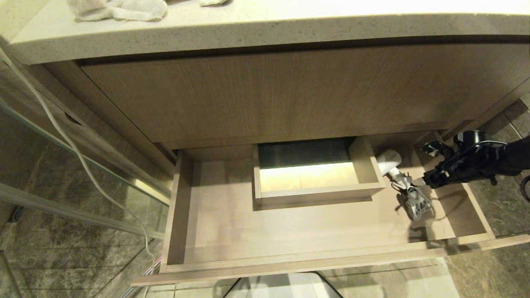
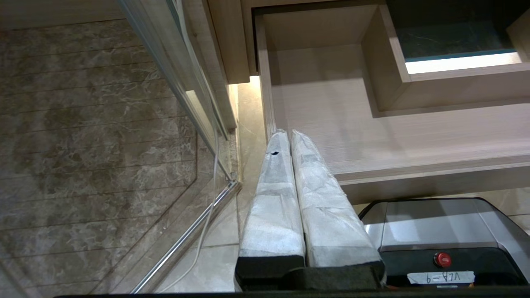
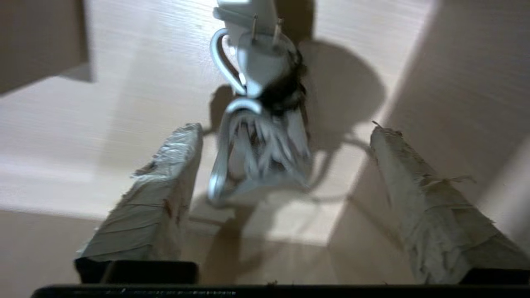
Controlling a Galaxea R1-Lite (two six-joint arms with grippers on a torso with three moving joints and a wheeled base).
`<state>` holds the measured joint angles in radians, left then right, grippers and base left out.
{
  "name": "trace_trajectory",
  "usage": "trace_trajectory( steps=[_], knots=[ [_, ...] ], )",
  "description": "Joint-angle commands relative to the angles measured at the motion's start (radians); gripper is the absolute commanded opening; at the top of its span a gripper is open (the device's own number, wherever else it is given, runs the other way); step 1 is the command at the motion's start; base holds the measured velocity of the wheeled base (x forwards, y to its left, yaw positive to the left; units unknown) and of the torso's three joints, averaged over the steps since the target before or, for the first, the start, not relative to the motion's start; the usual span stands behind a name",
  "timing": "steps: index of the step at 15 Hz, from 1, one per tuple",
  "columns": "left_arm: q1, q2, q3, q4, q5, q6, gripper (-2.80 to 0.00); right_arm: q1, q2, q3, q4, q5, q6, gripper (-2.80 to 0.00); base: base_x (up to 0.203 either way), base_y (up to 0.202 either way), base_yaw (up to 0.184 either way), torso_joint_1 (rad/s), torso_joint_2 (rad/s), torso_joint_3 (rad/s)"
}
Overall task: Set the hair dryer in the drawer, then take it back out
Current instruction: Put it into the drawer, then close the drawer
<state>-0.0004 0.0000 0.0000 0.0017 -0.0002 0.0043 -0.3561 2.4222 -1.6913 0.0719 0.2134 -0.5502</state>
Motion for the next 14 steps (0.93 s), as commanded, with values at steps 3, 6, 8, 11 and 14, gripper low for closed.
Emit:
trace_trajectory(
  steps=[3,6,8,11,14],
  knots=[
    [0.000,0.000,0.000,0.000,0.000,0.000,-2.80,-0.036,-0.309,0.175,0.160,0.002,0.026,-2.80,0.000,0.000,0.000,0.000,0.00,0.000],
    [0.000,0.000,0.002,0.000,0.000,0.000,-2.80,-0.042,-0.476,0.277,0.337,-0.003,0.035,-2.80,0.000,0.000,0.000,0.000,0.00,0.000],
    [0.000,0.000,0.000,0.000,0.000,0.000,-2.80,-0.043,-0.500,0.306,0.386,-0.003,0.035,-2.80,0.000,0.000,0.000,0.000,0.00,0.000],
    [0.000,0.000,0.000,0.000,0.000,0.000,-2.80,-0.043,-0.624,0.571,0.442,-0.023,0.030,-2.80,0.000,0.000,0.000,0.000,0.00,0.000],
    [0.000,0.000,0.001,0.000,0.000,0.000,-2.80,-0.042,-0.701,0.837,0.479,-0.084,0.026,-2.80,0.000,0.000,0.000,0.000,0.00,0.000]
  ],
)
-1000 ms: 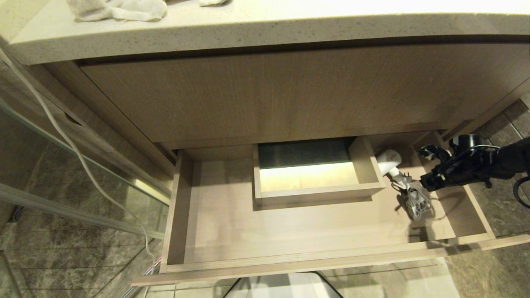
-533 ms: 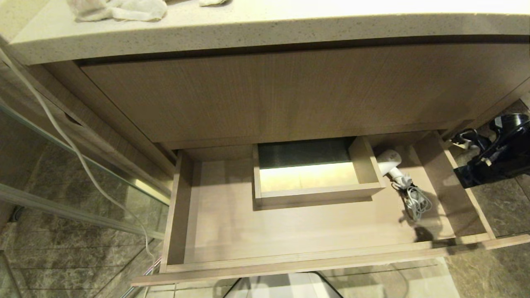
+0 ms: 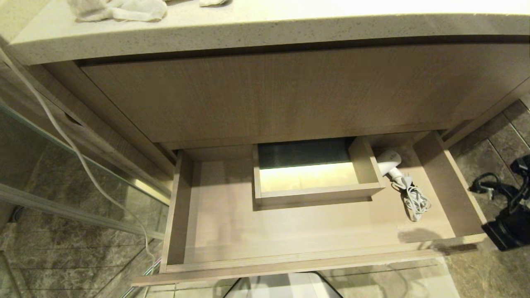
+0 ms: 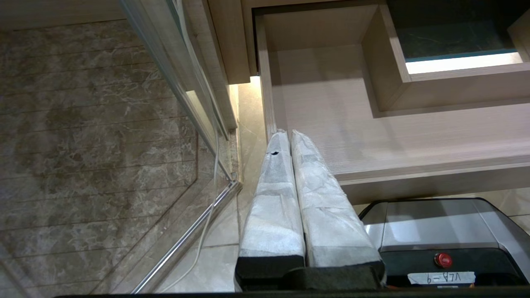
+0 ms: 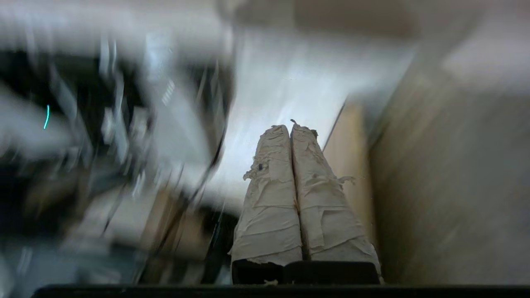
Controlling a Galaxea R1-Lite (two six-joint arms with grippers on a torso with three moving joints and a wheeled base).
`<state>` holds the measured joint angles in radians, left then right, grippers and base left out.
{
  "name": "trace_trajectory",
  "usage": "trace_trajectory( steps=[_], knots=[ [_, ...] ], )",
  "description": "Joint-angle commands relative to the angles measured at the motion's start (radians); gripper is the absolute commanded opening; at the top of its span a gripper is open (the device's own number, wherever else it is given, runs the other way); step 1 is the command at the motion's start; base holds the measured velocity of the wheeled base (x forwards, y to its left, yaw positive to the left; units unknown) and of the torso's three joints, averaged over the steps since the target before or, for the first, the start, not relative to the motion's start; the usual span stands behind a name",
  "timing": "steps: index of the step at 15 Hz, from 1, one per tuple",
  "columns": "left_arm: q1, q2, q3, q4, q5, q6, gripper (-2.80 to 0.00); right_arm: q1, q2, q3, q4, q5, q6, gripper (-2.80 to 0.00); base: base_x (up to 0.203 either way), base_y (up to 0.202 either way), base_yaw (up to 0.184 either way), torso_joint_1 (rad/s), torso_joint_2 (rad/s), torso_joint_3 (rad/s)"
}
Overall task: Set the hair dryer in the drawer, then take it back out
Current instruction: Close the drawer
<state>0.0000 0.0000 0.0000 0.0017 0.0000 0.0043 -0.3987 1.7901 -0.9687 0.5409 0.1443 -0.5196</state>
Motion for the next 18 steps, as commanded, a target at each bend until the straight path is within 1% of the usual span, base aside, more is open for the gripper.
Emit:
trace_trajectory(
  steps=[1,5,9,11,13,14,15,17,18],
  knots=[
    [0.000,0.000,0.001,0.000,0.000,0.000,-2.80,0.001,-0.067,0.150,0.022,-0.038,-0.006,-2.80,0.000,0.000,0.000,0.000,0.00,0.000],
    [0.000,0.000,0.000,0.000,0.000,0.000,-2.80,0.015,0.048,0.172,-0.013,-0.059,-0.008,-2.80,0.000,0.000,0.000,0.000,0.00,0.000],
    [0.000,0.000,0.000,0.000,0.000,0.000,-2.80,0.043,0.185,0.163,-0.173,-0.077,-0.008,-2.80,0.000,0.000,0.000,0.000,0.00,0.000],
    [0.000,0.000,0.002,0.000,0.000,0.000,-2.80,0.044,0.250,0.154,-0.235,-0.080,-0.009,-2.80,0.000,0.000,0.000,0.000,0.00,0.000],
    [0.000,0.000,0.000,0.000,0.000,0.000,-2.80,0.044,0.261,0.150,-0.261,-0.080,-0.010,-2.80,0.000,0.000,0.000,0.000,0.00,0.000],
    [0.000,0.000,0.000,0.000,0.000,0.000,-2.80,0.045,0.269,0.149,-0.301,-0.080,-0.011,-2.80,0.000,0.000,0.000,0.000,0.00,0.000],
    [0.000,0.000,0.001,0.000,0.000,0.000,-2.80,0.049,0.272,0.148,-0.381,-0.079,-0.015,-2.80,0.000,0.000,0.000,0.000,0.00,0.000],
    [0.000,0.000,0.002,0.000,0.000,0.000,-2.80,0.053,0.265,0.148,-0.485,-0.073,-0.017,-2.80,0.000,0.000,0.000,0.000,0.00,0.000],
    [0.000,0.000,0.002,0.000,0.000,0.000,-2.80,0.054,0.261,0.148,-0.496,-0.071,-0.017,-2.80,0.000,0.000,0.000,0.000,0.00,0.000]
  ],
)
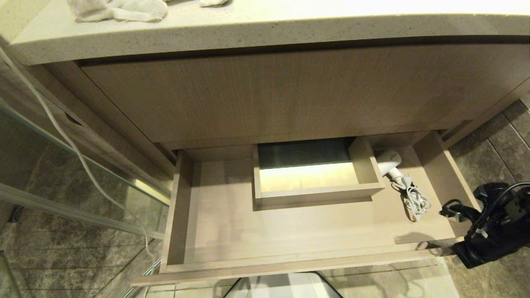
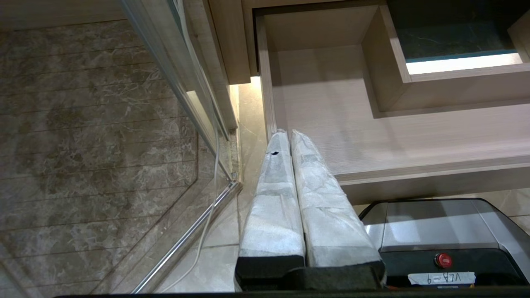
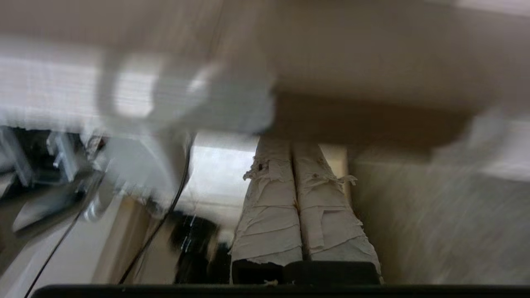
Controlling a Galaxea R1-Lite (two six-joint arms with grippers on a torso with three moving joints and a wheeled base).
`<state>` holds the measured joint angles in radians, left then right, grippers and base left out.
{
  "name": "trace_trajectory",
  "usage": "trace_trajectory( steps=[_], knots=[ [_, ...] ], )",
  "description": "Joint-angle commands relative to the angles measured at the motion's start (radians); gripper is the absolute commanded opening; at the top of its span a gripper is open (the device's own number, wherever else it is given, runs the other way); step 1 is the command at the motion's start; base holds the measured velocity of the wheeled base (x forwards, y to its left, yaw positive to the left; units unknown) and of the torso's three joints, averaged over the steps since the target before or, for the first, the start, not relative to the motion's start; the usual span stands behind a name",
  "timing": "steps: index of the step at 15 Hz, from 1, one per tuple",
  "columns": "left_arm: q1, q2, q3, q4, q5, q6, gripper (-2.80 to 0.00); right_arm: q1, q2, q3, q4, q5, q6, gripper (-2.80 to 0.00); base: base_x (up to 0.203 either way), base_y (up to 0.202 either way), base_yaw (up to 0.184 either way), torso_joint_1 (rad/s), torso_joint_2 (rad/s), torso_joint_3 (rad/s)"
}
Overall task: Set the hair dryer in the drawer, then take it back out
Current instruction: Close the drawer
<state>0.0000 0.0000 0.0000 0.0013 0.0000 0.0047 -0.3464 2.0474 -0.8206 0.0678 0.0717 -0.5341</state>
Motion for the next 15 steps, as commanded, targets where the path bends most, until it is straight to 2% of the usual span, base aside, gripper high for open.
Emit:
trace_trajectory(
  steps=[1,3,7,8,10,11,15],
  knots=[
    [0.000,0.000,0.000,0.000,0.000,0.000,-2.80,0.001,-0.001,0.004,-0.086,0.001,-0.001,-2.80,0.000,0.000,0.000,0.000,0.00,0.000],
    [0.000,0.000,0.000,0.000,0.000,0.000,-2.80,0.004,-0.008,0.008,-0.241,0.002,0.024,-2.80,0.000,0.000,0.000,0.000,0.00,0.000],
    [0.000,0.000,0.000,0.000,0.000,0.000,-2.80,0.041,-0.012,-0.060,-0.368,0.013,0.163,-2.80,0.000,0.000,0.000,0.000,0.00,0.000],
    [0.000,0.000,0.000,0.000,0.000,0.000,-2.80,0.045,-0.008,-0.066,-0.380,0.012,0.174,-2.80,0.000,0.000,0.000,0.000,0.00,0.000],
    [0.000,0.000,0.000,0.000,0.000,0.000,-2.80,0.067,0.010,-0.129,-0.558,0.012,0.229,-2.80,0.000,0.000,0.000,0.000,0.00,0.000],
    [0.000,0.000,0.000,0.000,0.000,0.000,-2.80,0.070,0.007,-0.142,-0.587,0.016,0.236,-2.80,0.000,0.000,0.000,0.000,0.00,0.000],
    [0.000,0.000,0.000,0.000,0.000,0.000,-2.80,0.068,-0.122,-0.026,-0.474,0.047,0.223,-2.80,0.000,0.000,0.000,0.000,0.00,0.000]
  ],
)
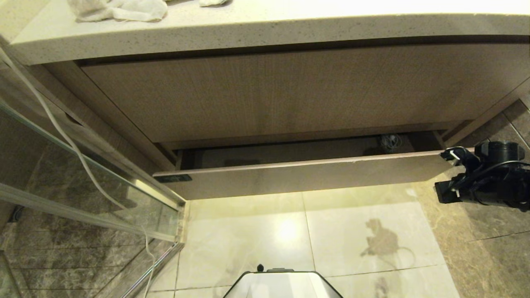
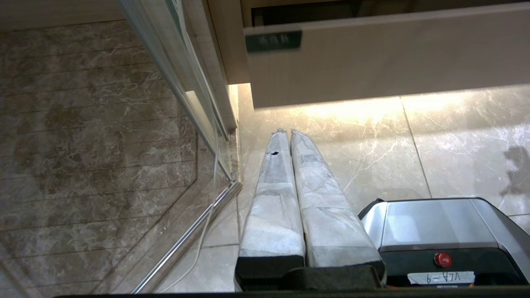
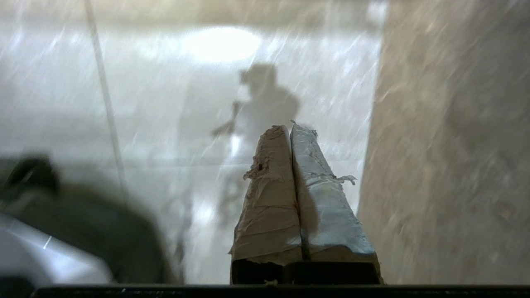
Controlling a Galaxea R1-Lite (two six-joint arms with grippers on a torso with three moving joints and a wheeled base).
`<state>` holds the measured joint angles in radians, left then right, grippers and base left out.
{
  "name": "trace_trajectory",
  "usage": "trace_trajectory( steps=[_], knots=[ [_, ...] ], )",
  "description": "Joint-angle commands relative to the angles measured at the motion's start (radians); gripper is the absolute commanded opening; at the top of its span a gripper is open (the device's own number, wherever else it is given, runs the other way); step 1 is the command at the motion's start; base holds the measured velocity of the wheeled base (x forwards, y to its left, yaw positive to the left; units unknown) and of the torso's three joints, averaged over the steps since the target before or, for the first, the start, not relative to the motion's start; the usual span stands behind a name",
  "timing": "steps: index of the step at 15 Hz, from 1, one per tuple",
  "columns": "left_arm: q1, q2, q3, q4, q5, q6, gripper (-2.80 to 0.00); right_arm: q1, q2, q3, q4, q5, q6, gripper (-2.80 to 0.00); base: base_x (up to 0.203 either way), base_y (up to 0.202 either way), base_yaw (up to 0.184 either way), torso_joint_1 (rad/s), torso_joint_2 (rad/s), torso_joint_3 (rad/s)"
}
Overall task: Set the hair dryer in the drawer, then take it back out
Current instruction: Close the drawer
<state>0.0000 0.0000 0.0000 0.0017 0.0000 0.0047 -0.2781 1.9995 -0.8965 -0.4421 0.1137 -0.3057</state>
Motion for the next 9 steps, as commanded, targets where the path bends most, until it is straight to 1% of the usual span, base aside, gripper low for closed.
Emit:
trace_trajectory(
  steps=[1,5,9],
  knots=[
    [0.000,0.000,0.002,0.000,0.000,0.000,-2.80,0.000,-0.095,0.074,0.071,0.009,-0.007,-2.80,0.000,0.000,0.000,0.000,0.00,0.000],
    [0.000,0.000,0.000,0.000,0.000,0.000,-2.80,0.000,-0.316,0.164,0.202,0.008,0.006,-2.80,0.000,0.000,0.000,0.000,0.00,0.000],
    [0.000,0.000,0.001,0.000,0.000,0.000,-2.80,0.000,-0.583,0.301,0.215,-0.002,0.091,-2.80,0.000,0.000,0.000,0.000,0.00,0.000]
  ],
)
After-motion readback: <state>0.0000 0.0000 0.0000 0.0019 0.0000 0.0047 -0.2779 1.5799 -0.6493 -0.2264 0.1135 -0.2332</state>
